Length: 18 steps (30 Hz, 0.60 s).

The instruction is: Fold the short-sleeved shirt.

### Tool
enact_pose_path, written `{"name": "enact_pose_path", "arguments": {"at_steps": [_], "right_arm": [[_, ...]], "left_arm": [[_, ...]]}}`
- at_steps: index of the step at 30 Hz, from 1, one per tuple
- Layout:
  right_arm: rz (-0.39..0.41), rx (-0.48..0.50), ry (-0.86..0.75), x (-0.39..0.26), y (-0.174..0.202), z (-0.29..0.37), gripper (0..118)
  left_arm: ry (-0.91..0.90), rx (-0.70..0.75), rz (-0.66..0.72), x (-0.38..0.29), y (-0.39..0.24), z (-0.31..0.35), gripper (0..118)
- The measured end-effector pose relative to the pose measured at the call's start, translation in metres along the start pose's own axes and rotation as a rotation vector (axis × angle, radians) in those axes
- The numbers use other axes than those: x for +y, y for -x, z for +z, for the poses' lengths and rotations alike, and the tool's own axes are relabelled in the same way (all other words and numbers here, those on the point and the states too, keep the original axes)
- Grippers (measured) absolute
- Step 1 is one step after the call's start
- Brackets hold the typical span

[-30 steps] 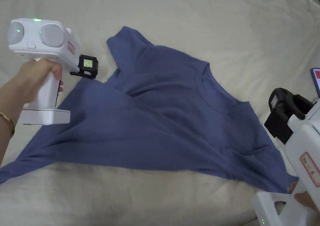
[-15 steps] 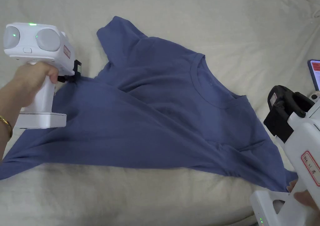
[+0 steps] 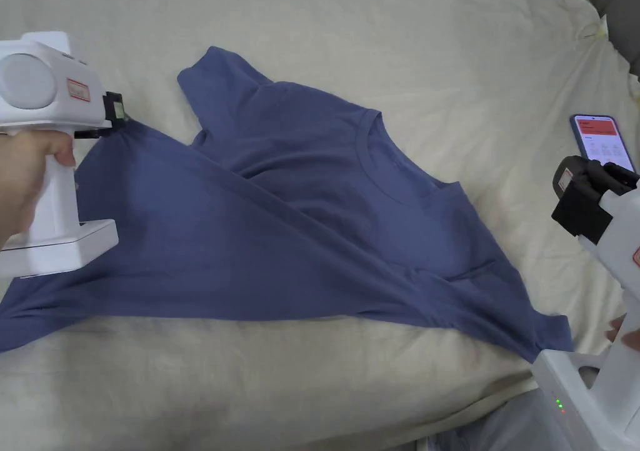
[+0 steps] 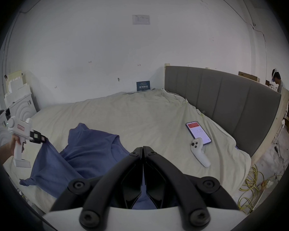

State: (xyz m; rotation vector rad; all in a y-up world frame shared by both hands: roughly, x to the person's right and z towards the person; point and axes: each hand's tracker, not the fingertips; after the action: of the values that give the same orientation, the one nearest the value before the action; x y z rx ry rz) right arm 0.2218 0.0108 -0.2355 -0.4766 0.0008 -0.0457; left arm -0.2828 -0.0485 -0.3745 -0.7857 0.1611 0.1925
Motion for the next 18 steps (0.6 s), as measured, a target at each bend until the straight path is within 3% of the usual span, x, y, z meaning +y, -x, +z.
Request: {"name": "enact_pose_path", "arguments": {"at_steps": [4,5,6,7,8,9,10,14,18], "right_arm": [[-0.016,-0.036,0.155,-0.002,-0.029,-0.007,2],[-0.02,-0.024,0.216,-0.003,-0.037,-0.011,8],[-0.04,-0.024,0.236,-0.007,-0.044,-0.013,19],[-0.061,-0.019,0.267,-0.012,-0.052,-0.017,38],[-0.05,-0.016,0.33,-0.017,-0.059,-0.022,68],[-0.039,-0.02,0.384,-0.022,-0.063,-0.027,86],[-0.004,-0.027,0.446,-0.028,-0.066,-0.031,96],[0.077,-0.023,0.567,-0.058,-0.066,-0.04,97],[0.045,-0.014,0.637,-0.086,-0.064,-0.051,97]], "left_arm": [[-0.054,-0.057,0.081,0.002,0.005,0.035,0],[-0.057,-0.047,0.074,0.001,0.004,0.042,0],[-0.066,-0.049,0.07,0.0,0.004,0.048,0],[-0.076,-0.049,0.067,-0.002,0.003,0.055,0],[-0.084,-0.049,0.065,-0.003,0.002,0.061,0],[-0.092,-0.05,0.064,-0.005,0.001,0.066,0],[-0.099,-0.052,0.067,-0.006,0.002,0.071,0],[-0.111,-0.06,0.081,-0.011,0.0,0.088,0],[-0.12,-0.049,0.079,-0.015,-0.002,0.099,0]]}}
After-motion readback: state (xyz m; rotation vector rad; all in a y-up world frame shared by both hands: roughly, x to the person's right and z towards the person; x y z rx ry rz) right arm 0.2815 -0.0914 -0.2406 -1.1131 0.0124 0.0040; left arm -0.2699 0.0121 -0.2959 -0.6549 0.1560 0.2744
